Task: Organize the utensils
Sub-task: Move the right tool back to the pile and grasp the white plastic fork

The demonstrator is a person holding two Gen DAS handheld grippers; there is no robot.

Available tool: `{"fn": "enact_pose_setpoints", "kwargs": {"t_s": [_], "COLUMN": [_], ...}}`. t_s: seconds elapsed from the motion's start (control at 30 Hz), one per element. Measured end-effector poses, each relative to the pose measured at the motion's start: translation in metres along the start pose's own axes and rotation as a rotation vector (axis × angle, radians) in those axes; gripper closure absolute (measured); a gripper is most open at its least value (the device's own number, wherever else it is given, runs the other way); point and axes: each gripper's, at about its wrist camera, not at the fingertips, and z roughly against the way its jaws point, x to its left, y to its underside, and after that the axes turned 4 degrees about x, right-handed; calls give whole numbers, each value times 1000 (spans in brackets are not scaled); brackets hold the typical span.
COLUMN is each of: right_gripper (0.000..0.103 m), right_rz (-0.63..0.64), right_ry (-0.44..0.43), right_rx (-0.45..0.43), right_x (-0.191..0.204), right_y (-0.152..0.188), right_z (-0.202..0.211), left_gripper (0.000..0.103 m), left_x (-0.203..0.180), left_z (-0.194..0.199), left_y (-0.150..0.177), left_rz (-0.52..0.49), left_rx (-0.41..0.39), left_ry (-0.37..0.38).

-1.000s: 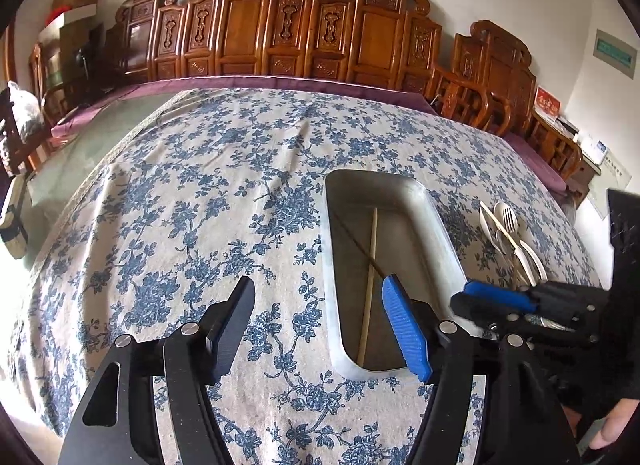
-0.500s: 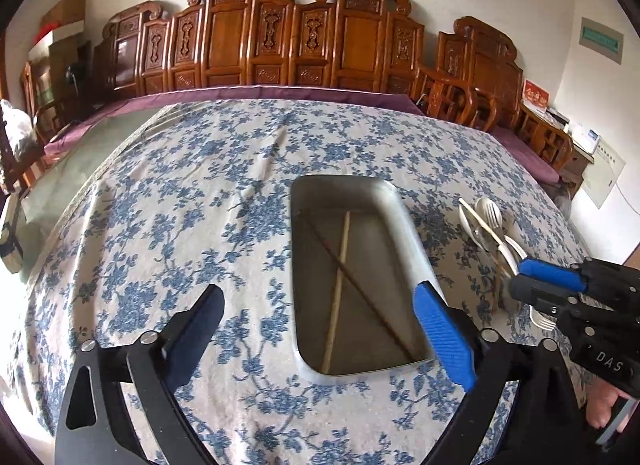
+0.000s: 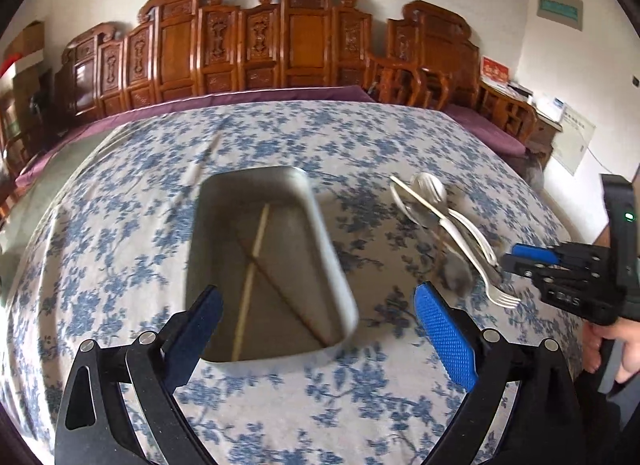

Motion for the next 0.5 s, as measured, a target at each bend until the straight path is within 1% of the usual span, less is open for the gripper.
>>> {"fn": "enact_pose_setpoints", "kwargs": {"t_s": [0.1,0.23,0.27,0.3,0.4,0.5], "right_gripper": [71,71,74,76,76,79], "right_rz": [-7,0,2,6,15,36], "right_ry": [-13,-29,-33,-33,-28,-2], "right_rx": [25,45,48,53,63,72], "right_x": [-4,0,0,1,4,8], "right_y": [6,9,10,10,11,13], "right_z": [-13,-23,-24,-25,-27,-32], "left_gripper": [10,10,10,10,10,10], "left_x": [-11,-24,-26,-28,-33,-35], "left_z": [-3,-6,-7,-8,-10,-12], "left_y": [5,10,11,12,14,16], "left_rz": [-22,-56,-60,-64,-79,-87], "left_rx": [12,26,30,34,40,43], "left_ry": [18,23,26,29,30,27]}}
